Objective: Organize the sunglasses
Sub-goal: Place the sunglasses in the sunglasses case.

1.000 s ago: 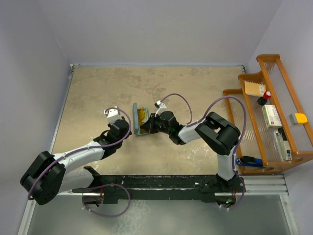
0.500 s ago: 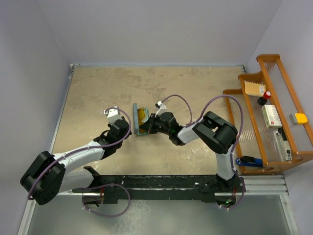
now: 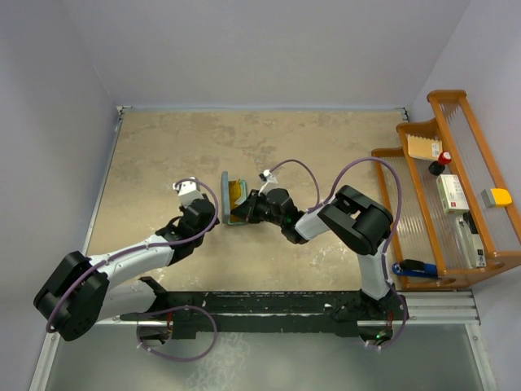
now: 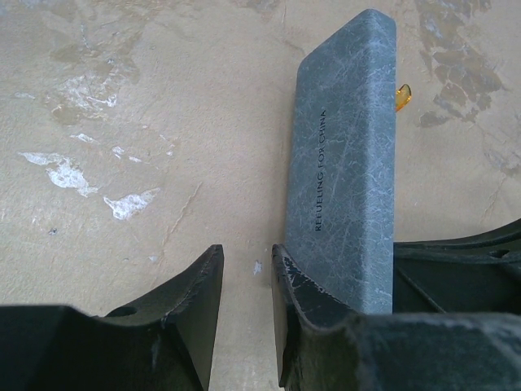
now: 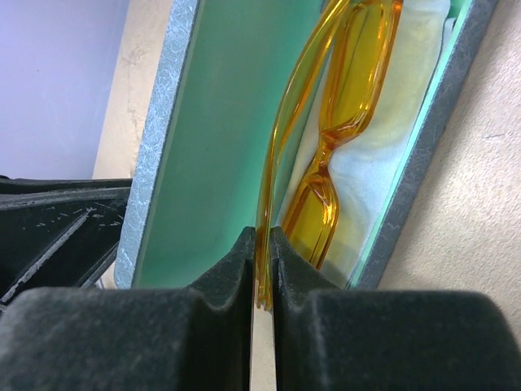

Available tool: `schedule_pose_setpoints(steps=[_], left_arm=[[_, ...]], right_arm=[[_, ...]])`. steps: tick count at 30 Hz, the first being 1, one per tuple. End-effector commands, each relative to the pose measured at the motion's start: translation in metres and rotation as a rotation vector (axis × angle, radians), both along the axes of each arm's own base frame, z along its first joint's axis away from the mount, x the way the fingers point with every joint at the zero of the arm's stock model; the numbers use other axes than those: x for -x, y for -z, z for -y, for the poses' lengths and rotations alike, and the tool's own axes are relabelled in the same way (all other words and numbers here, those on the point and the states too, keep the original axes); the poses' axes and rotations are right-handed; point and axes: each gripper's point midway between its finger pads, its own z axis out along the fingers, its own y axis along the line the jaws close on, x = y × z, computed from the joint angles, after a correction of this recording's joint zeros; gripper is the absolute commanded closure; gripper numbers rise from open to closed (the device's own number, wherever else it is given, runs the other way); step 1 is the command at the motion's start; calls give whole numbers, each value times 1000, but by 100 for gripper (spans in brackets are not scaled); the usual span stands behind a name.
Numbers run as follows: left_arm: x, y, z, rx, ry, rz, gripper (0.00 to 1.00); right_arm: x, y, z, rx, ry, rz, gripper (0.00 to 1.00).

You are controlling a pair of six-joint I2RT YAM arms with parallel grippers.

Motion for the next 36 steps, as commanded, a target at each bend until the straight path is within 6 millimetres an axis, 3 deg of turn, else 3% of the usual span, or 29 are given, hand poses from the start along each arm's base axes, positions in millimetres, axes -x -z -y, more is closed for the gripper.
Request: schedule_pose_setpoints(steps=[1,8,25,30,36], left_arm=[[-5,-8,4,30,-10,38,72],[-5,-9,5,33,-8,41,72],[-6,-10,5,26,-7,42,72],[-5,-11,3,24,-10,44,72],[-8,-13,5,24,-9,52,72]], right_arm=[[9,-10,-7,-40,-30,15,83],[8,-14,-3,-17,-22,26,67],[13,-22,18,97,-6,54,65],[10,-25,34,172,28,82,71],[-2,-34,50,279,73,150,99]])
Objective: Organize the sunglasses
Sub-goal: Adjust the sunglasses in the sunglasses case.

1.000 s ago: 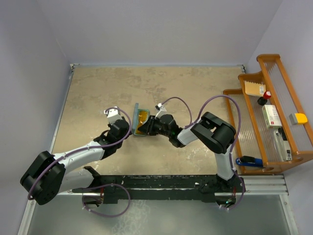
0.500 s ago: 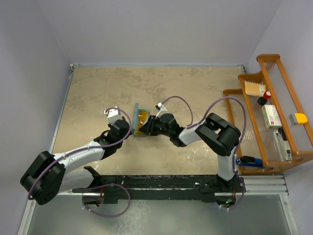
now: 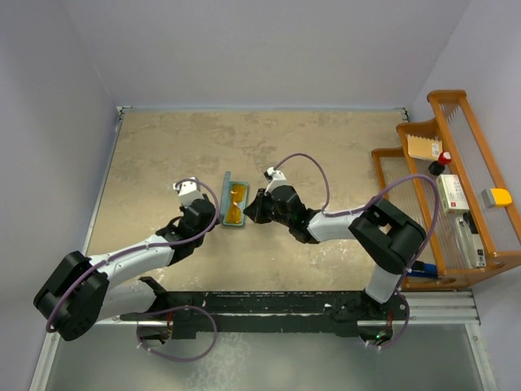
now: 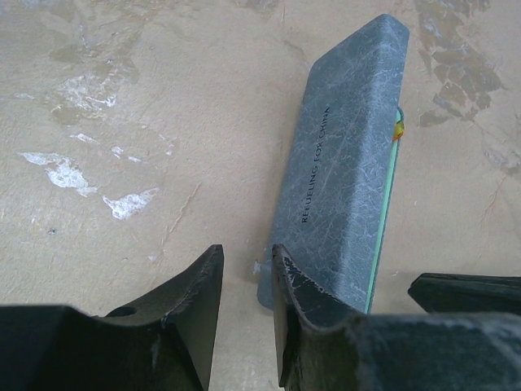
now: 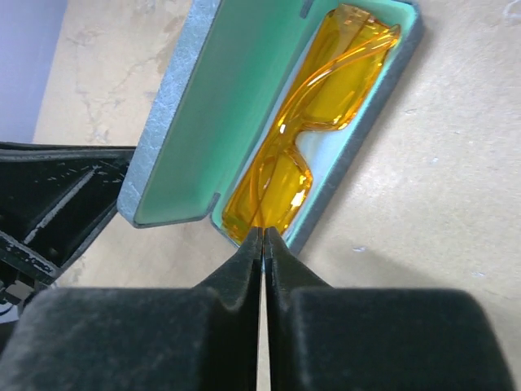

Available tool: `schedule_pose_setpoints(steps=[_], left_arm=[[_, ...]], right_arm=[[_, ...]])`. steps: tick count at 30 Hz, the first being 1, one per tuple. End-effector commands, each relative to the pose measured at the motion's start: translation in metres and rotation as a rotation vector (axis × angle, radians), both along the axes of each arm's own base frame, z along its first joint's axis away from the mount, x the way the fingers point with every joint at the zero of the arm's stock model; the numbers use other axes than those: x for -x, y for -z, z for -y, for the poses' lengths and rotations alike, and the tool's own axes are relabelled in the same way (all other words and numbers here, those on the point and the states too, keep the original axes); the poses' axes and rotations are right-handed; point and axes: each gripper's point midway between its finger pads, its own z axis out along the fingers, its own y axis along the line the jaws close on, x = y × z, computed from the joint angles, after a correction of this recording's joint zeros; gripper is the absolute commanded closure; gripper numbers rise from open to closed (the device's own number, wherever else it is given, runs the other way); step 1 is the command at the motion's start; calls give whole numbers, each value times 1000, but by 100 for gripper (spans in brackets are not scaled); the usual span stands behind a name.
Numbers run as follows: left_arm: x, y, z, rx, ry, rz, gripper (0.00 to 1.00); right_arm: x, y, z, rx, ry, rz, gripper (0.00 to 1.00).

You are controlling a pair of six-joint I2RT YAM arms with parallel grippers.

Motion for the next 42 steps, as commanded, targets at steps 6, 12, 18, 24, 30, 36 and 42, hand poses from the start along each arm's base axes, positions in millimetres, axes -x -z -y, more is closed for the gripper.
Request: schedule_pose_setpoints(steps=[6,12,18,24,30,36,42], left_arm=[[-15,-13,9,12,-4,49,73],[-22,-17,9,-12,-17,59,73],[-25,-16,13,-16,-12,54,73],[-26,-15,13,-24,-9,49,73],[-25,-15,12,-31,-10,48,73],[-25,-16,11,-33,-10,48,73],[-24,-15,10,-34,-12,46,73]], right_arm=[[-31,-15,14,130,58,111,100],[-56,-21,6,149,62,144,100],[-80,-24,-5,144,55,151,100],[-90,-14,-18,145,28,133,100],[-90,-4,-26,131,6,105,100],[-90,0,-29,129,3,102,100],[-90,-4,-29,124,0,106,100]])
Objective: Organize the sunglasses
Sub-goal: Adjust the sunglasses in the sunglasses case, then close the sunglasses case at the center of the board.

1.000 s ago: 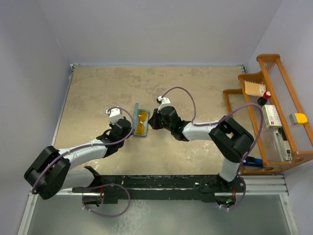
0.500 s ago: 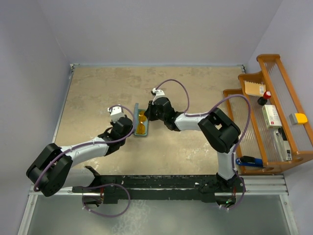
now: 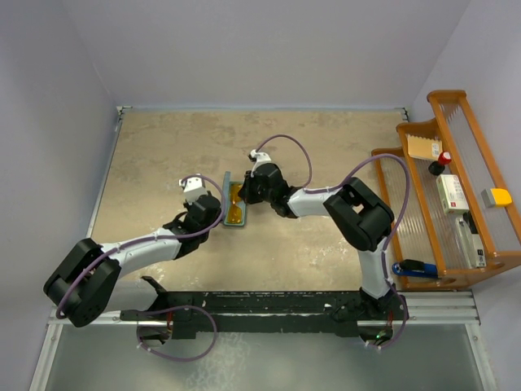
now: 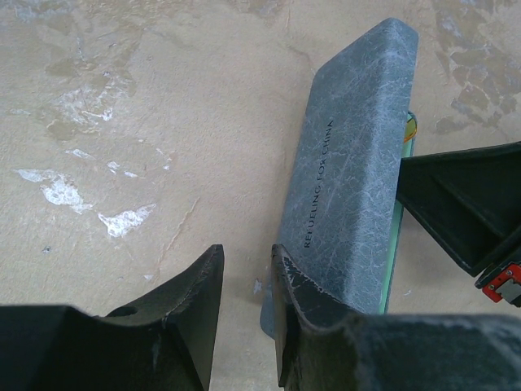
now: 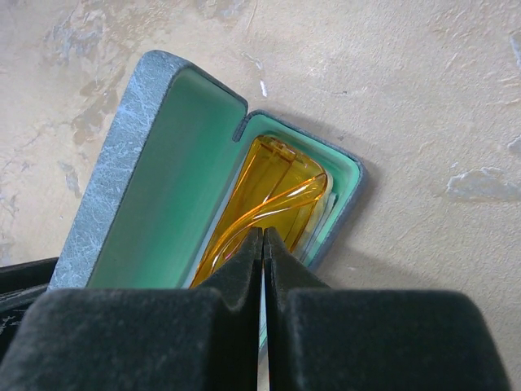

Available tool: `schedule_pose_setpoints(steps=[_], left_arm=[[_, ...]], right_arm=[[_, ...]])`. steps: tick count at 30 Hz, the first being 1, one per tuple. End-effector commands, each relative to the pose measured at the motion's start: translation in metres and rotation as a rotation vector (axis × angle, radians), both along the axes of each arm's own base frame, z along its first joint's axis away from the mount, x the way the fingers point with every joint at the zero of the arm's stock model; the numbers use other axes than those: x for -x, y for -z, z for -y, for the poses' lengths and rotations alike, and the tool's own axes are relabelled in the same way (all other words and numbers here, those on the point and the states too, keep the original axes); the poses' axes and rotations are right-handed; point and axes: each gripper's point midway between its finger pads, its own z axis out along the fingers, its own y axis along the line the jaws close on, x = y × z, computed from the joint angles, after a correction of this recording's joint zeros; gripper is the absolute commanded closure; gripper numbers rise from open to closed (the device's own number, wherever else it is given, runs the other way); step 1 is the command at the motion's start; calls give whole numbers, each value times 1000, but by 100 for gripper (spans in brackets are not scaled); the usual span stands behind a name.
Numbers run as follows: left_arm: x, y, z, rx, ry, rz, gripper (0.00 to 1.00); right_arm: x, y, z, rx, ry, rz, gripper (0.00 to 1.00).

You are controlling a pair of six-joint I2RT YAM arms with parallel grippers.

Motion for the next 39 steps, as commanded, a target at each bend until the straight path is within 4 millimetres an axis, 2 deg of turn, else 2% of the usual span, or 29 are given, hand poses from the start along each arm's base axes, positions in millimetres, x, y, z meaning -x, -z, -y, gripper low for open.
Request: schedule_pose_setpoints(steps=[1,5,12,16,21,22,24,29,36,39], left_arm=[[-12,-23,7,21,-3,63,73],[-11,-26,0,0,-21,69,72],[-12,-45,-12,-24,-83,91,71],[-15,-63,-11,-14,-85,117,71],[-24,-82,11,31,-2,135,68],[-26,-82,16,34,16,130,68],[-29,-78,24,30,49,109,68],[-33,-63,39,32,96,69,68],[-36,-53,41,23,104,53,68],[-36,-49,43,20,110,44,74]], right_arm=[[-8,-30,-9,-55,-7,53,100],[-2,-41,-2,-56,-6,73,100],[10,-61,13,-59,-4,99,100],[16,-57,27,-53,14,94,100],[20,-42,39,-44,27,68,100],[20,-42,39,-46,27,68,100],[25,-28,45,-27,28,44,100],[26,-15,43,-17,16,25,100],[28,-4,39,-17,2,-1,100],[30,1,39,-11,-5,-14,100]])
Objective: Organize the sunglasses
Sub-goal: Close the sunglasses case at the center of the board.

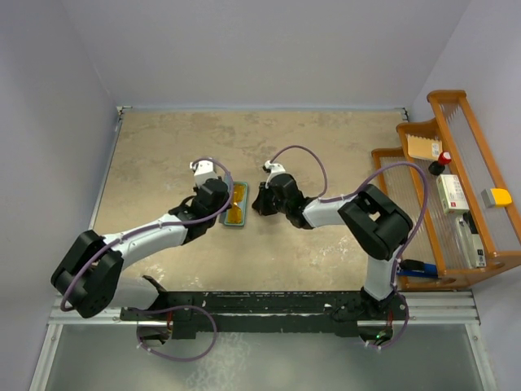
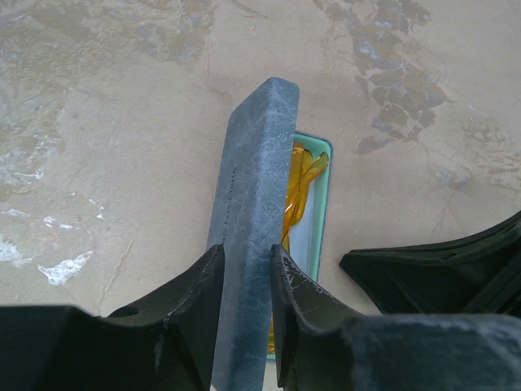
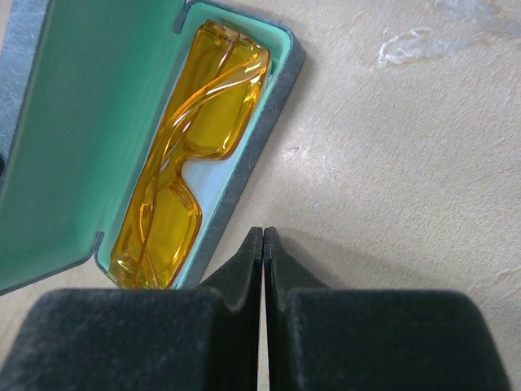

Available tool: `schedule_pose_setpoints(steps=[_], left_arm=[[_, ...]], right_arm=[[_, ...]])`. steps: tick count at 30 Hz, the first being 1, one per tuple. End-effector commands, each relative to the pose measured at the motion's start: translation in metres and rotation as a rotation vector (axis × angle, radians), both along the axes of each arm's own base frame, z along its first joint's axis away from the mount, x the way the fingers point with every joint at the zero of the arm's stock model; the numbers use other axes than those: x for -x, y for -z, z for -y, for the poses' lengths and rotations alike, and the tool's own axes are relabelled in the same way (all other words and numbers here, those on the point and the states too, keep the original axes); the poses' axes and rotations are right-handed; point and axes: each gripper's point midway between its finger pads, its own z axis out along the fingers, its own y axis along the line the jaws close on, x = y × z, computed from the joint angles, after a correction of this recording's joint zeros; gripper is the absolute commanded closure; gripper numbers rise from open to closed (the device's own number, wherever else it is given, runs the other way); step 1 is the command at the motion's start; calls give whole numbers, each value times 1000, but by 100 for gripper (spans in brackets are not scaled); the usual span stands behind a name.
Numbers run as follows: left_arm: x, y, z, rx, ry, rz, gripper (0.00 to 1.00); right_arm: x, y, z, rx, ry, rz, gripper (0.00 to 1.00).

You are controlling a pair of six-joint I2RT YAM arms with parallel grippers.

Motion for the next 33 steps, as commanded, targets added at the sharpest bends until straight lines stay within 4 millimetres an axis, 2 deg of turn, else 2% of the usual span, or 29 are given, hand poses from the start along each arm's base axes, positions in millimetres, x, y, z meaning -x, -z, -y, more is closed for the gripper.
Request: schedule_pose_setpoints(steps=[1,2,5,10,16,22,28,33], left_arm=[[-11,-13,11,21,27,39,77],[-11,-12,12,22,28,38,81],[-10,-9,12,21,31,30,90],[-9,-6,15,33,43,27,99],[-5,13,33,81,103,-17,100],[1,36,41,81,113,-51,100],[4,43,43,77,117,-63,100],[2,34,41,75,106,-41,100]], right_arm=[[-4,-8,-10,-43,-21,22,100],[-10,-17,-16,-59,-23,38,100],[-11,-13,-19,-62,-30,28,100],[-12,-6,-26,-71,-46,9,100],[-15,1,-31,-69,-50,-3,100],[-15,1,-32,-72,-55,-11,100],[-16,-1,-34,-74,-57,-10,100],[-15,-5,-30,-70,-47,-2,100]])
